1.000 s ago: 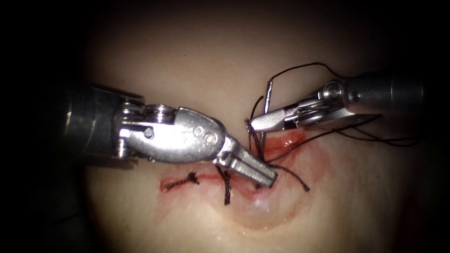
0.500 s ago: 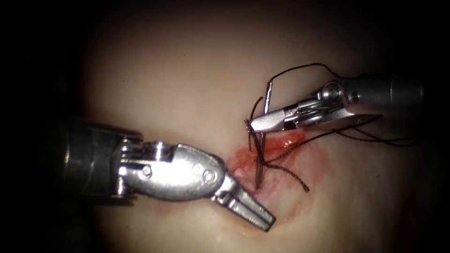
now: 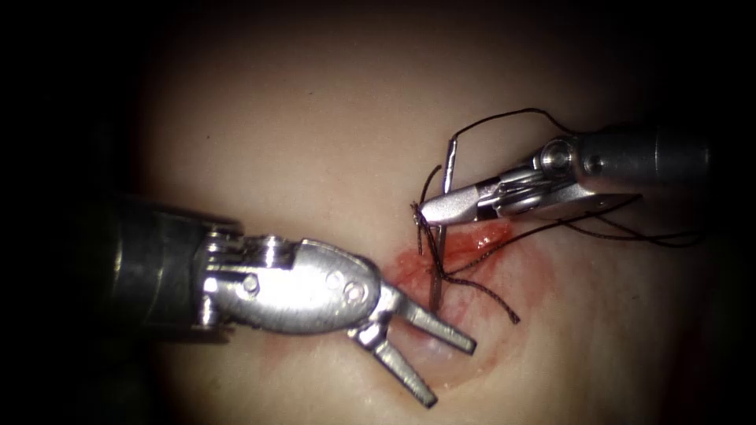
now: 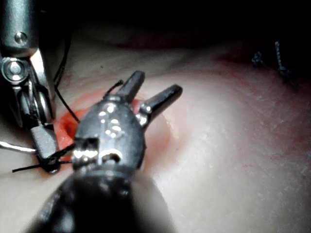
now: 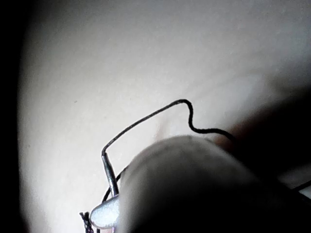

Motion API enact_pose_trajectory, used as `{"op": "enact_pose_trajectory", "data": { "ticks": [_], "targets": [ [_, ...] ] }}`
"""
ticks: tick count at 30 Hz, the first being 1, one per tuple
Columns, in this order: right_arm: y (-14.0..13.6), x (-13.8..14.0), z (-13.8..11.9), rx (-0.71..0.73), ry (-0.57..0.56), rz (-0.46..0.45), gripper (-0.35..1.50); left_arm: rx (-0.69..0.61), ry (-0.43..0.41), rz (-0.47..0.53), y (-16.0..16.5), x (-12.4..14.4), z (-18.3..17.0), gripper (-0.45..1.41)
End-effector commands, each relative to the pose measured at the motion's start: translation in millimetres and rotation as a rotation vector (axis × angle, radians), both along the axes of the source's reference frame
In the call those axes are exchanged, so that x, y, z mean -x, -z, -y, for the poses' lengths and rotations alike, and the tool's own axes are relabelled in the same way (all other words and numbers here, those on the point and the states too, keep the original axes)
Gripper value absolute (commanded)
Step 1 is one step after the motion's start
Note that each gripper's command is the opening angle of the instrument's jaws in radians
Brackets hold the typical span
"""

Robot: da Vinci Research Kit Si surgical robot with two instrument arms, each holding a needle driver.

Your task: Wound Closure

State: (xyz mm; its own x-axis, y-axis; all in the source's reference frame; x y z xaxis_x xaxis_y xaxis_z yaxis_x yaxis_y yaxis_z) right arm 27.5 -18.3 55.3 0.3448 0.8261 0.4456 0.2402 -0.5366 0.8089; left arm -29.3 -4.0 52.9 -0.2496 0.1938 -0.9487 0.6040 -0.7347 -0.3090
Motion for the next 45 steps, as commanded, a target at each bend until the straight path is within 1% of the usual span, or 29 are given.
{"op": "enact_pose_trajectory", "data": {
  "ticks": [1, 3, 4, 6, 10, 16, 18, 28, 31, 35, 45],
  "targets": [
    [-0.2, -0.9, -0.1, 0.002, 0.0, -0.002, -0.35, 0.003, 0.002, -0.003, -0.9, 0.5, 0.1, 0.27],
    [-0.2, -0.9, -0.1, 0.002, 0.0, -0.002, -0.35, 0.006, 0.002, -0.004, -1.3, 0.5, 0.1, 0.17],
    [-0.2, -0.9, -0.1, 0.002, 0.0, -0.002, -0.35, 0.008, 0.002, -0.004, -1.5, 0.5, 0.2, 0.07],
    [-0.2, -1.0, -0.1, 0.002, -0.001, -0.002, -0.35, 0.012, 0.002, -0.006, -1.9, 0.6, 0.2, -0.03],
    [-0.1, -1.0, -0.1, 0.002, -0.001, -0.002, -0.35, 0.017, 0.005, -0.015, -2.9, 0.9, 0.6, -0.06],
    [0.0, -1.1, 0.1, -0.004, -0.001, 0.001, -0.35, 0.023, 0.007, -0.018, -3.5, 1.1, 0.8, -0.06],
    [0.0, -1.1, 0.1, -0.004, -0.001, 0.001, -0.35, 0.018, 0.007, -0.022, -3.5, 1.1, 0.8, 0.04],
    [0.1, -1.1, 0.2, -0.009, 0.001, 0.002, -0.35, -0.007, 0.006, -0.038, -3.0, 0.8, 0.8, 0.2],
    [0.1, -1.0, 0.2, -0.009, 0.002, 0.002, -0.35, -0.016, 0.008, -0.038, -2.8, 0.7, 0.8, 0.2],
    [0.1, -1.0, 0.2, -0.009, 0.002, 0.001, -0.35, -0.022, 0.008, -0.039, -2.6, 0.6, 1.0, 0.14],
    [0.4, -1.2, 0.5, -0.018, 0.012, 0.0, -0.35, -0.013, 0.01, -0.042, -3.3, 0.6, 1.4, 0.14]
  ]
}}
